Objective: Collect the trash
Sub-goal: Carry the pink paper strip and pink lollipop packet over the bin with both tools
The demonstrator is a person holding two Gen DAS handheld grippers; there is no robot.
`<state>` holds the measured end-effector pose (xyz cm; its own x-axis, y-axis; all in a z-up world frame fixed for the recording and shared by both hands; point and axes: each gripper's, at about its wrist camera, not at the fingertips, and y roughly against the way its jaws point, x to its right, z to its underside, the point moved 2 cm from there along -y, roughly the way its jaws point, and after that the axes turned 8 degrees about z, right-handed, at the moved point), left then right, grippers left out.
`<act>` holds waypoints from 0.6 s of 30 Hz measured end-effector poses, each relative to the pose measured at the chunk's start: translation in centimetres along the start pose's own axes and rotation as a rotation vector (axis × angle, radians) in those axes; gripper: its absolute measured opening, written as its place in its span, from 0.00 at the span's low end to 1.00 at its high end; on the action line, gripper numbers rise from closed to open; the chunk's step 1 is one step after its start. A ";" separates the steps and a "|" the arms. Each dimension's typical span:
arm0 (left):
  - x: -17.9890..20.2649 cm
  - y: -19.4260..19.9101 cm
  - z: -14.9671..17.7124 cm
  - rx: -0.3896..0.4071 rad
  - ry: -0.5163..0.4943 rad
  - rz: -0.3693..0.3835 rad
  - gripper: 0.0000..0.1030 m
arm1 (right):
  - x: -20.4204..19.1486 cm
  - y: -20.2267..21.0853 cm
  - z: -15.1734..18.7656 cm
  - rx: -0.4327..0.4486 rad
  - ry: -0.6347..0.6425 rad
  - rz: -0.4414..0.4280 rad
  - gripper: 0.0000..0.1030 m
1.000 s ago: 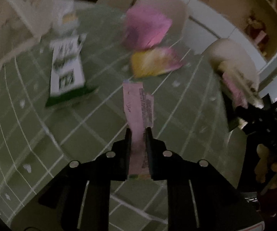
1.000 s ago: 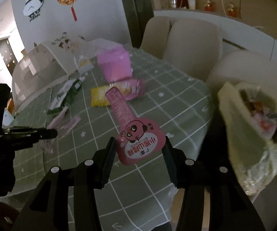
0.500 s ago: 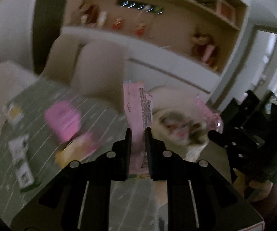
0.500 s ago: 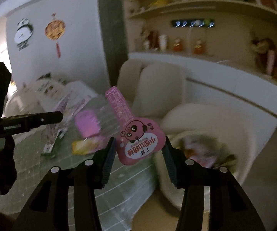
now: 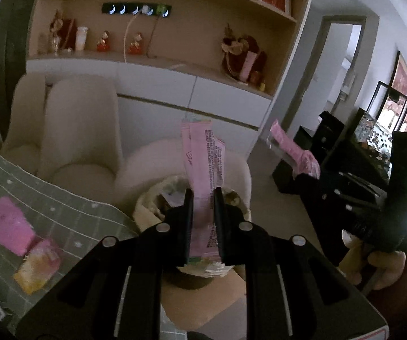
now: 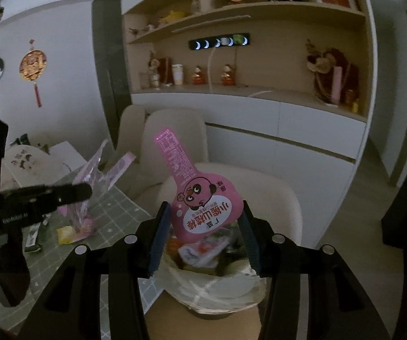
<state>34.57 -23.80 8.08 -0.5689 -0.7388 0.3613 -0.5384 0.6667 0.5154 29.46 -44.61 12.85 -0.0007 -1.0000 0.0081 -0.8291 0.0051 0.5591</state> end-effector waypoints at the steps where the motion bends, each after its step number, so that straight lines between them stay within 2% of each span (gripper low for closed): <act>1: -0.2 -0.6 0.1 -0.011 0.002 0.005 0.13 | 0.3 -0.2 0.0 -0.003 -0.005 0.006 0.44; 9: -1.7 -5.5 0.7 -0.087 0.052 0.037 0.13 | 2.8 -2.5 0.8 -0.040 -0.065 0.055 0.44; 18: -3.5 -12.5 3.1 -0.205 0.087 0.047 0.13 | 2.9 -5.5 1.3 -0.081 -0.045 0.092 0.44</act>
<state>41.34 -29.27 -2.03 -0.5294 -0.7193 0.4498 -0.3703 0.6730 0.6403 33.29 -47.53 8.67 -0.1014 -0.9945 0.0259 -0.7763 0.0954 0.6231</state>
